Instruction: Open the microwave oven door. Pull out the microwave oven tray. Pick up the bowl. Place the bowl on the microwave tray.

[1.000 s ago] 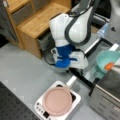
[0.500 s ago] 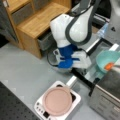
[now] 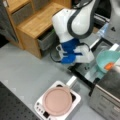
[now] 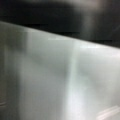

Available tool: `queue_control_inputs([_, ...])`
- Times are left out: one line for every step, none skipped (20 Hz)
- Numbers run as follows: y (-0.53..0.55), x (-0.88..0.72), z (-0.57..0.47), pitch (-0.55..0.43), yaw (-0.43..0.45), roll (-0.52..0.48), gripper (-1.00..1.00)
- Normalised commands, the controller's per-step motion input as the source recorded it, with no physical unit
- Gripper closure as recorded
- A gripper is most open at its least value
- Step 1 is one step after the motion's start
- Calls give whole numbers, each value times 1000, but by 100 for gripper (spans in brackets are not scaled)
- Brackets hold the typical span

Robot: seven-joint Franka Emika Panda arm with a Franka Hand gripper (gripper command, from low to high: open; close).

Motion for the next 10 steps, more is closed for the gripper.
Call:
queue_control_inputs([142,-133,165,101,-157,58,-100])
queue_control_inputs([178,-128,184,104,-156,52,-100])
queue_control_inputs([218,-114,204,107,-159,49,-100])
queue_control_inputs([259,-96,213,101,-158,41,-100])
queue_control_inputs([282,-86,211,95,-146,33,-100])
queue_control_inputs([304,-70,190,89,-140,24,-100])
queue_control_inputs([326,-45,182,77,-137,16,-100])
queue_control_inputs([334,-21,170,72,-126,9,-100])
queue_control_inputs([338,-3,165,68,-122,2,-100])
queue_control_inputs([330,4,153,64,-113,-2,-100])
